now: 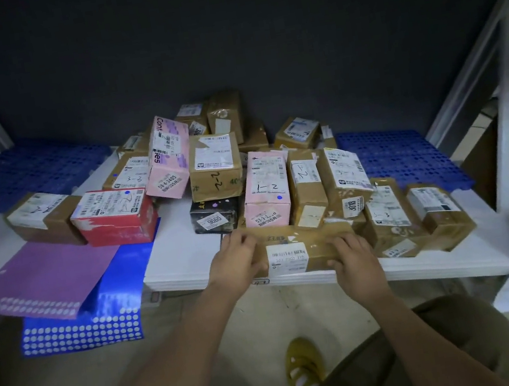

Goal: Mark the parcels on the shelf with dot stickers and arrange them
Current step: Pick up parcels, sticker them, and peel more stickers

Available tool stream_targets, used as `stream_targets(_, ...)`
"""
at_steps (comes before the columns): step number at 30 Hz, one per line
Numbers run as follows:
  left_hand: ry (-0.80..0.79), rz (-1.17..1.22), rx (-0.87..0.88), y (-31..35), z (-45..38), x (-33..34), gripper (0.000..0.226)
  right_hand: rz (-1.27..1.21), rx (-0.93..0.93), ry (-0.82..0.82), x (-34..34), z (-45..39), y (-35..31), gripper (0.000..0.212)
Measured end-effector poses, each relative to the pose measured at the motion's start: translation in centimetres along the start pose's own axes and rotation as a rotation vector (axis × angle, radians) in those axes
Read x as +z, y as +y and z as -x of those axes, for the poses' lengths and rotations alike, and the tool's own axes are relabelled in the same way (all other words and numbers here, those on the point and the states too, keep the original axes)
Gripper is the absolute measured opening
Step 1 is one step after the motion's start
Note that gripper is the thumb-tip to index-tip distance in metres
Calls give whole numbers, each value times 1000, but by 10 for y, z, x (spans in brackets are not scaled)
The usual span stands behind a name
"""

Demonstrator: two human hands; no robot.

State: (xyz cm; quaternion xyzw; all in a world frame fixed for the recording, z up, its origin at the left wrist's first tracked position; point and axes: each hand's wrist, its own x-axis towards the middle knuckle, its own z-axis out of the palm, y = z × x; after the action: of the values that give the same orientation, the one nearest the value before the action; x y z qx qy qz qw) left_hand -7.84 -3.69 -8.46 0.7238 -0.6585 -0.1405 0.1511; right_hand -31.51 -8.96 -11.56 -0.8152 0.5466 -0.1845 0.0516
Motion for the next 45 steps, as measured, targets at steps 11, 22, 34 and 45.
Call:
stream_targets(11,-100,-31,-89,16,-8,-5,55,-134,109,162,-3,3,-21,44)
stream_targets(22,238,170,40,59,-64,-56,24,-258,-15,339,-68,-92,-59,27)
stream_targets(34,226,92,0,77,-176,-57,35,-159,123,82,-62,-243,-40,27)
stream_targets(45,118,146,-3,93,-254,-42,37,-221,317,-139,-60,-312,28,21)
